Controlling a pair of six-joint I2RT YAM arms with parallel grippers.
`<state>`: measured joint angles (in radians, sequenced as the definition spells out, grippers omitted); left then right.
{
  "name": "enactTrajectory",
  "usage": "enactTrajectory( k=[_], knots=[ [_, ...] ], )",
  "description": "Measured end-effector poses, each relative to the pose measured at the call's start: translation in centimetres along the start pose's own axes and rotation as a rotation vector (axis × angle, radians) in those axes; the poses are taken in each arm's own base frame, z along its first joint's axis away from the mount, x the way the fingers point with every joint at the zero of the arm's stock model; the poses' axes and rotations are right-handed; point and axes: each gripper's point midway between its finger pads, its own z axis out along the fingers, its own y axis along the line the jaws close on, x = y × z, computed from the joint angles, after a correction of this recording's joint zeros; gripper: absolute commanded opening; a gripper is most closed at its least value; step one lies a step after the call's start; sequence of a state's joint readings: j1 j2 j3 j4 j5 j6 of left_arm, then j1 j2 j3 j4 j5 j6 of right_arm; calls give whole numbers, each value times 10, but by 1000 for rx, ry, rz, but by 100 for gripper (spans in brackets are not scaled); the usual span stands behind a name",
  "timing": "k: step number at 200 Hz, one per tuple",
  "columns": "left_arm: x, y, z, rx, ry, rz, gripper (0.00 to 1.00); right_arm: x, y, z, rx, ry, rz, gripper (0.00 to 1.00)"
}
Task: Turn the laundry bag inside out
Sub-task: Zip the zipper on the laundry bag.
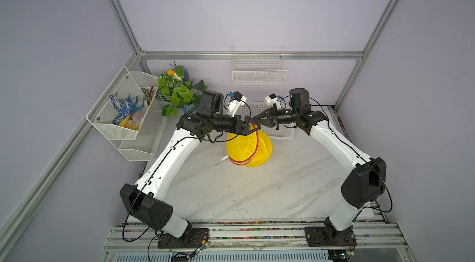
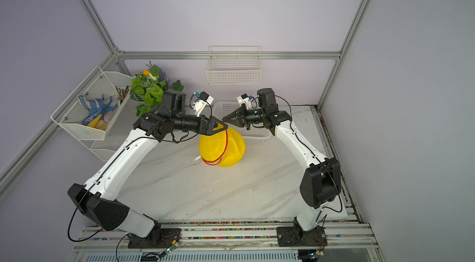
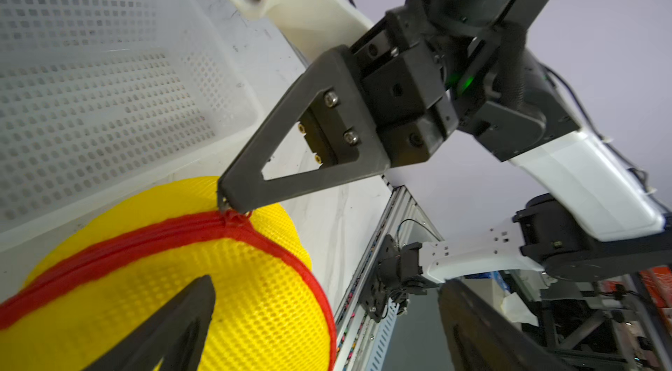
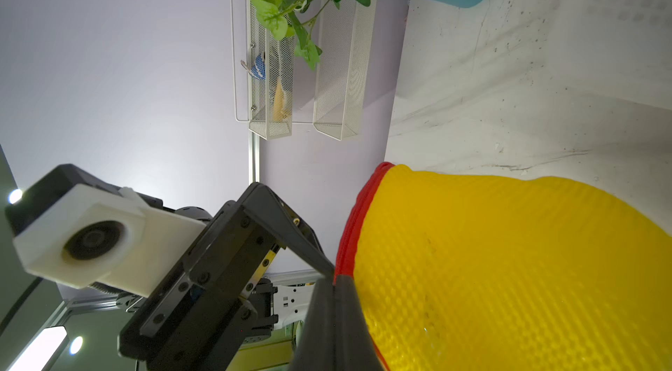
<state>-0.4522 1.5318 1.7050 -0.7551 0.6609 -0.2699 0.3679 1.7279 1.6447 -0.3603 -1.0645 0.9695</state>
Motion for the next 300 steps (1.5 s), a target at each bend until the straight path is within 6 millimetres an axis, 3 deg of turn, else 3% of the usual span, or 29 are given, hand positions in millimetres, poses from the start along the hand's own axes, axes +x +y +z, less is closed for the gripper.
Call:
enactTrajectory(
  k=[20, 39, 68, 92, 112, 170, 257, 300],
  knots=[
    [0, 23, -7, -151, -14, 44, 99, 1, 4, -1, -3, 7, -8, 0],
    [-11, 35, -27, -290, -69, 107, 100, 3, 8, -1, -6, 14, -12, 0],
    [-28, 32, -63, -415, -163, 203, 100, 6, 14, -2, -16, 37, -22, 0],
    [-36, 25, -75, -437, -205, 254, 100, 7, 18, -1, -26, 56, -26, 0],
    [-36, 24, -71, -433, -206, 278, 100, 9, 21, -1, -34, 68, -27, 0],
    [-10, 31, -37, -395, -110, 309, 100, 19, 25, 6, -47, 104, -25, 0],
    [-3, 4, -19, -286, -99, 326, 100, 22, 28, 13, -41, 115, -25, 0],
    [3, 5, -7, -280, -69, 314, 98, 21, 29, 15, -42, 117, -18, 0]
  ],
)
